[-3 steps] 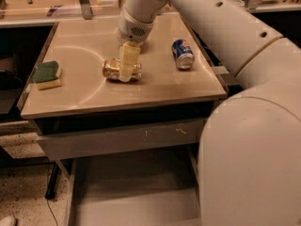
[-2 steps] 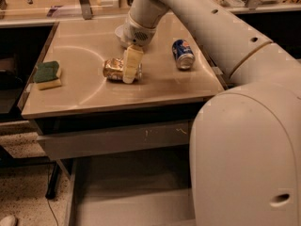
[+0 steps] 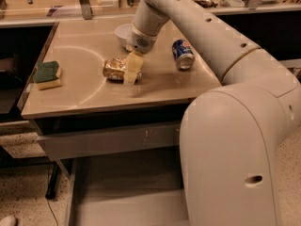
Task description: Place orange can into middle drawer
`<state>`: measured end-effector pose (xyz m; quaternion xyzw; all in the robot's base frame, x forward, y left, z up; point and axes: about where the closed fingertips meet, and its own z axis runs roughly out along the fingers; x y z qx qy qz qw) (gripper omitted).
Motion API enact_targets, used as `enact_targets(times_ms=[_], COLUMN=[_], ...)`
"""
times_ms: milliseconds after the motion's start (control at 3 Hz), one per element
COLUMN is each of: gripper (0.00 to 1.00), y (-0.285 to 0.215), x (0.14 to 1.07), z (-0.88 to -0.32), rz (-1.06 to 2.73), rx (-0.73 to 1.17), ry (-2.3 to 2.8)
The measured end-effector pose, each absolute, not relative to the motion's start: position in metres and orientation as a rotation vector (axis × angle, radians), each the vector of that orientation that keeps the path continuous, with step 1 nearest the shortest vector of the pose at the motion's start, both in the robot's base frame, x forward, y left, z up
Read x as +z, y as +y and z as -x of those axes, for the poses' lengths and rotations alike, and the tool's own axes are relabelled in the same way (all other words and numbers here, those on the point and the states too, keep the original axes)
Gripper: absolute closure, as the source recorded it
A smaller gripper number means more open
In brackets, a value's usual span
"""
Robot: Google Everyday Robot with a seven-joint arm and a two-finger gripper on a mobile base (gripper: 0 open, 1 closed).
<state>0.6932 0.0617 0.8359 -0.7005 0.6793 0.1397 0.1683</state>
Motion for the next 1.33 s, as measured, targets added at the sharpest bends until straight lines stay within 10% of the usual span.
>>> enact_targets(times_ms=[1333], gripper=[0.88], y=[0.0638], x=[0.8364], z=[-0.6931], rz=[1.999], rx=[0.385], ry=[1.925])
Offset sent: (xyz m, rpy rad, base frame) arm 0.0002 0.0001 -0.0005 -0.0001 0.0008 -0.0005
